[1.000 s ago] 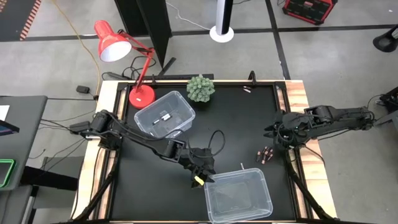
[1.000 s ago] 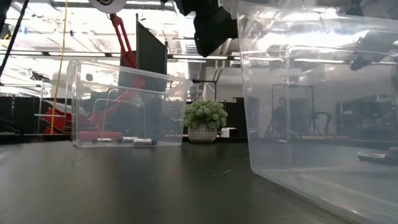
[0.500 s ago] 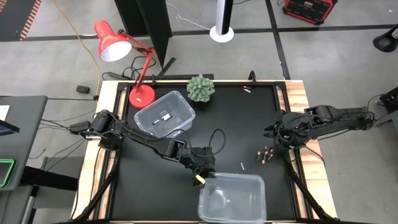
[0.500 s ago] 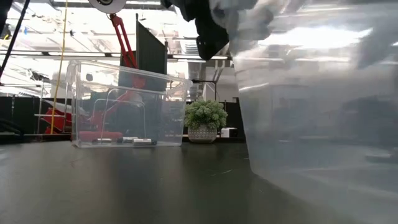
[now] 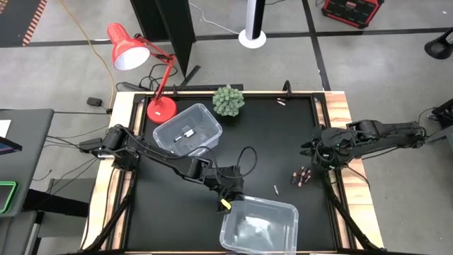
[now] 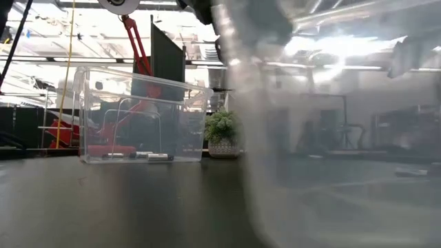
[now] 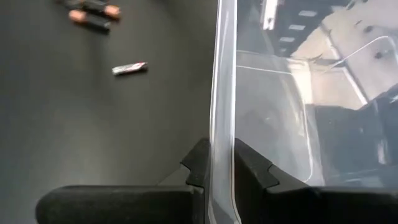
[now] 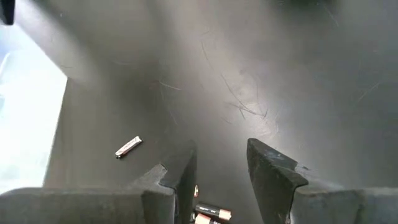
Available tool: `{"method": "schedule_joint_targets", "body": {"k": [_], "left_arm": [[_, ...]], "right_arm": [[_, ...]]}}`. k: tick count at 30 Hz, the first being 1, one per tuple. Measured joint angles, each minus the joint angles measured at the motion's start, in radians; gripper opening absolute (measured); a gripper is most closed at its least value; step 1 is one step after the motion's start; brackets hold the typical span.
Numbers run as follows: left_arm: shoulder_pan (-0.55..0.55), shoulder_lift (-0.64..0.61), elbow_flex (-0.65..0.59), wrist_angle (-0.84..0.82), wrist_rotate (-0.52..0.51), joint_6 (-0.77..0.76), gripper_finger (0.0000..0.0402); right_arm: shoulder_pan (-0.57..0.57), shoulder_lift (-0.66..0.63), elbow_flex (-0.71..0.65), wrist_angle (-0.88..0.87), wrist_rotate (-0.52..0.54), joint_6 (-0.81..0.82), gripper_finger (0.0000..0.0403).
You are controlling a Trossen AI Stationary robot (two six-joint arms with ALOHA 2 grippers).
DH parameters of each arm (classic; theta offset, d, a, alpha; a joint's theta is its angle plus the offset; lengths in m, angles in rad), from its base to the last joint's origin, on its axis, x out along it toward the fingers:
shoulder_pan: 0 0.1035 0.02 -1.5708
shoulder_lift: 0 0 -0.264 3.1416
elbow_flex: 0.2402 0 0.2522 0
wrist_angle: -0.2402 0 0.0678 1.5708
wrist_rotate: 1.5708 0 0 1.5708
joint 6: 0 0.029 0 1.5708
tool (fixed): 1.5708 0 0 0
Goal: Sort batteries
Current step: Move the bottom transparent bin to the center
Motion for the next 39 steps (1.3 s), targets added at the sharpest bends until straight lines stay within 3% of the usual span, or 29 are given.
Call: {"method": "schedule_joint_targets", "body": {"k": [9, 16, 31, 39], "left_arm": [[0.047, -0.113, -0.003, -0.222, -0.182, 0.001, 0.0033], [0.115, -0.187, -0.003, -0.425, -0.341, -0.088, 0.0033], [0.195, -0.198, -0.011, -0.700, -0.399, -0.214, 0.0041], [0.200, -0.197, -0.011, -0.825, -0.410, -0.244, 0.0042]], "right_arm": [[0.000, 0.000, 0.000, 0.000, 0.000, -0.004, 0.0158], [0.000, 0.000, 0.000, 0.000, 0.000, -0.016, 0.0158], [0.000, 0.003, 0.000, 0.002, 0.001, -0.029, 0.0158], [0.000, 0.083, 0.000, 0.066, 0.003, -0.034, 0.0158]]}}
